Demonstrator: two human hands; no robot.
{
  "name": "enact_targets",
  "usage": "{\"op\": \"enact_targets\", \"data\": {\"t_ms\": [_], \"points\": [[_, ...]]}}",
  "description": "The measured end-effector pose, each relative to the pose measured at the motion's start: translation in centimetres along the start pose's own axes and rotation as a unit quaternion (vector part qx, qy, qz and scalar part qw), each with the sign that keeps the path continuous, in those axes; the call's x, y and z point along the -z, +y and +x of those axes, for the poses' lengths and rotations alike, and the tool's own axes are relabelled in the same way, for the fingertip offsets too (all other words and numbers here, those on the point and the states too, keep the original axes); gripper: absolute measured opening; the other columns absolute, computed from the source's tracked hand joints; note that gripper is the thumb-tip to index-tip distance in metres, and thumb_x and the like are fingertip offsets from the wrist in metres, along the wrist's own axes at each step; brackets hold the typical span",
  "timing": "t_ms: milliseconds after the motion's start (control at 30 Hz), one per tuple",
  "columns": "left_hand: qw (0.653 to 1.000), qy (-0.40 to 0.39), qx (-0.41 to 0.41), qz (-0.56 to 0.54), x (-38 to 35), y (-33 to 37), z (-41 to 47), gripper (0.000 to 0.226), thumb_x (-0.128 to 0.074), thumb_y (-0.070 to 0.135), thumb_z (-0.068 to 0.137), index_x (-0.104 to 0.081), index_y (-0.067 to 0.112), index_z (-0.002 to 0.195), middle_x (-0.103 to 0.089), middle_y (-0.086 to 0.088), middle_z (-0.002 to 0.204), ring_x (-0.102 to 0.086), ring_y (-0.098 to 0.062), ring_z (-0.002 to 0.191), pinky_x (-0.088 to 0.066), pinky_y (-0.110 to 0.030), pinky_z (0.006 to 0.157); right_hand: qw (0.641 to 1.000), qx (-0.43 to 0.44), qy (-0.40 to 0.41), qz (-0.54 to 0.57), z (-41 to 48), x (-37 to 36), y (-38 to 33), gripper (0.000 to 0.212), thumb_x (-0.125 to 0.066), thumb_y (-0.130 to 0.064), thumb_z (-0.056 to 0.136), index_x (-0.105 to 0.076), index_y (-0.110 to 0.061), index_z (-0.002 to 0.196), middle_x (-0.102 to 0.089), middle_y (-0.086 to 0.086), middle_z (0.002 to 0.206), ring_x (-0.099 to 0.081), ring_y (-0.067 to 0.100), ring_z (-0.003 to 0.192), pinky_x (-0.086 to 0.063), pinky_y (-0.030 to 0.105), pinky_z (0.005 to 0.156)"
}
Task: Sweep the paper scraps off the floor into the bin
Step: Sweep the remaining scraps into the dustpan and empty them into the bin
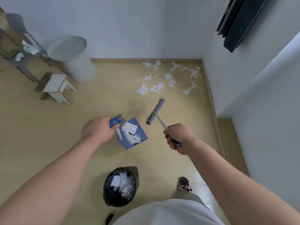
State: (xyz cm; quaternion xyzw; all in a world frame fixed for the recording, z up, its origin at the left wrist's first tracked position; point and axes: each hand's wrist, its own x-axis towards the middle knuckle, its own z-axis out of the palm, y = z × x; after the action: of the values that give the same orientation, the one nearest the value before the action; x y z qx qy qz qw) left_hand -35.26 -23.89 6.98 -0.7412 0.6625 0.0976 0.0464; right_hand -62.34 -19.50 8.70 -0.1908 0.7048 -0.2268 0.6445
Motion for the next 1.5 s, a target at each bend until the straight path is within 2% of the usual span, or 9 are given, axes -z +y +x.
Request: {"op": "enact_targets", "data": {"t_ms": [133,333,400,500,633,1033,1333,1500], "points": [[0.997,-0.006,-0.077,0.012,-1.2,-6.5,-1.6,0.041,-0.050,0.060,0.092,-0.056,0.022,0.078,-0.053,0.004,0.069,-0.057,-0.025,0.070,-0.036,-0.027,0.054,0.998,0.007,0.035,0.059,-2.5,-7.2,4.7,0.016,-0.052,-0.002,0.091,-0.059,0.000,0.105,-0.049,0.006,0.073,-0.041,0.010,0.046,-0.033,0.017,0.037],[0.986,-0.009,-0.162,0.024,-0.2,-16.2,-5.7,0.040,-0.052,0.059,0.092,-0.053,0.023,0.076,-0.050,0.004,0.068,-0.056,-0.027,0.069,-0.035,-0.028,0.054,0.988,0.007,0.062,0.142,-10.5,-17.4,11.2,0.009,-0.051,-0.003,0.093,-0.058,-0.009,0.091,-0.049,0.006,0.073,-0.038,0.010,0.045,-0.029,0.018,0.040],[0.983,-0.009,-0.182,0.026,0.4,-18.1,-6.9,0.040,-0.052,0.060,0.091,-0.052,0.023,0.075,-0.051,0.003,0.069,-0.055,-0.027,0.069,-0.036,-0.028,0.055,0.984,0.010,0.075,0.158,-13.4,-19.7,12.8,0.011,-0.051,-0.003,0.093,-0.058,-0.012,0.096,-0.049,0.008,0.077,-0.037,0.010,0.047,-0.028,0.019,0.043],[0.975,0.004,-0.218,0.047,1.2,-20.3,-8.0,0.040,-0.052,0.061,0.091,-0.056,0.023,0.077,-0.053,0.002,0.071,-0.055,-0.027,0.069,-0.038,-0.028,0.056,0.981,0.008,0.090,0.172,-16.2,-21.9,14.9,0.021,-0.051,-0.002,0.093,-0.056,-0.014,0.108,-0.052,0.010,0.080,-0.038,0.011,0.043,-0.029,0.019,0.038],[0.968,0.011,-0.243,0.061,1.8,-23.8,-10.3,0.042,-0.052,0.062,0.090,-0.052,0.023,0.073,-0.054,0.001,0.070,-0.057,-0.027,0.069,-0.039,-0.028,0.056,0.984,0.005,0.095,0.150,-19.8,-24.4,17.8,0.023,-0.052,0.000,0.092,-0.057,-0.013,0.111,-0.051,0.010,0.079,-0.037,0.010,0.039,-0.027,0.020,0.038],[0.955,0.056,-0.289,0.043,4.9,-26.9,-14.7,0.046,-0.053,0.061,0.089,-0.040,0.025,0.063,-0.058,-0.002,0.073,-0.057,-0.030,0.071,-0.040,-0.030,0.057,0.980,0.028,0.098,0.169,-25.5,-30.1,22.8,0.022,-0.050,-0.001,0.095,-0.059,-0.007,0.114,-0.047,0.007,0.070,-0.034,0.011,0.039,-0.025,0.020,0.038],[0.938,0.088,-0.331,0.054,5.7,-27.7,-19.8,0.043,-0.053,0.059,0.090,-0.043,0.026,0.063,-0.056,0.002,0.069,-0.058,-0.027,0.067,-0.040,-0.028,0.055,0.976,0.068,0.100,0.180,-29.2,-32.7,26.7,0.020,-0.048,-0.001,0.094,-0.058,-0.010,0.110,-0.046,0.006,0.069,-0.032,0.011,0.039,-0.023,0.021,0.038],[0.931,0.095,-0.344,0.077,5.2,-29.1,-23.3,0.037,-0.052,0.060,0.089,-0.055,0.026,0.074,-0.060,0.002,0.073,-0.060,-0.027,0.070,-0.045,-0.029,0.057,0.974,0.078,0.102,0.184,-32.0,-33.6,30.8,0.018,-0.049,-0.003,0.095,-0.059,-0.013,0.107,-0.047,0.006,0.071,-0.035,0.010,0.037,-0.026,0.020,0.037]]}}
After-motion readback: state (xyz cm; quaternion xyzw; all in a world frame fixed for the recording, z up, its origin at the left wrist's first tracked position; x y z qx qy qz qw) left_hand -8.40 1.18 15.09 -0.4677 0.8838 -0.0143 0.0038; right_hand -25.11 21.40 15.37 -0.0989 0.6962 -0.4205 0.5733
